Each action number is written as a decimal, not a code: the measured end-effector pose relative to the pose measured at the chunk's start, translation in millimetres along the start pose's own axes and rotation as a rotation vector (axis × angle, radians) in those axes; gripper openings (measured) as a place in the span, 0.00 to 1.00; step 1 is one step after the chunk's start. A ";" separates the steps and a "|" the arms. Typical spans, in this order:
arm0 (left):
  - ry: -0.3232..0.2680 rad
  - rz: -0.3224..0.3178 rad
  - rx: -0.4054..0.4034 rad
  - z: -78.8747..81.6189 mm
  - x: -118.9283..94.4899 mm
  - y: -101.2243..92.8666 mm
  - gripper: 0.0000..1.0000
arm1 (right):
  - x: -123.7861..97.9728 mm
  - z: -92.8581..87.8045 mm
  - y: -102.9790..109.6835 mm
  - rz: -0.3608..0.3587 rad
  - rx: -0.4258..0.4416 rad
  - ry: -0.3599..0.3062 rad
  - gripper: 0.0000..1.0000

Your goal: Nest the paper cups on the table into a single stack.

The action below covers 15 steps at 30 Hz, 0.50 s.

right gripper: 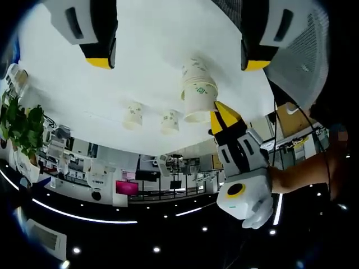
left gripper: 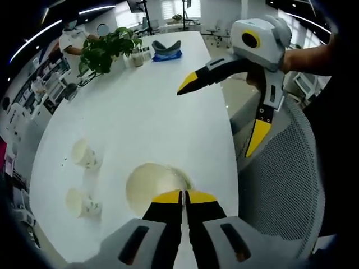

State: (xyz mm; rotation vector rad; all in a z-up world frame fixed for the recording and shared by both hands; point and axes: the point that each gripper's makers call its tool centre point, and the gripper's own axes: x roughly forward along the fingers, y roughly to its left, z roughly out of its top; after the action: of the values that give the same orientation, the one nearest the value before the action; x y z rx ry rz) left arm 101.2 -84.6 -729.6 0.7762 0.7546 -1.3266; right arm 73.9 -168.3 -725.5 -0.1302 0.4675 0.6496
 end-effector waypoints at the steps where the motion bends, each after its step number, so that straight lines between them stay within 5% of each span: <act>1: 0.003 -0.002 0.001 -1.3 2.9 0.2 0.00 | 0.0 -0.1 -0.2 0.000 0.000 0.000 0.94; 15: -0.002 -0.042 -0.025 -5.2 16.9 -5.2 0.01 | -0.2 -2.0 -1.3 -0.005 0.007 0.007 0.93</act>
State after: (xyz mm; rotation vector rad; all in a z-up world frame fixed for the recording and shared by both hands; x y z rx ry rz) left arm 97.5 -89.8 -747.0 0.7427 0.7880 -1.3530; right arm 73.8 -169.9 -727.2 -0.1270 0.4757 0.6424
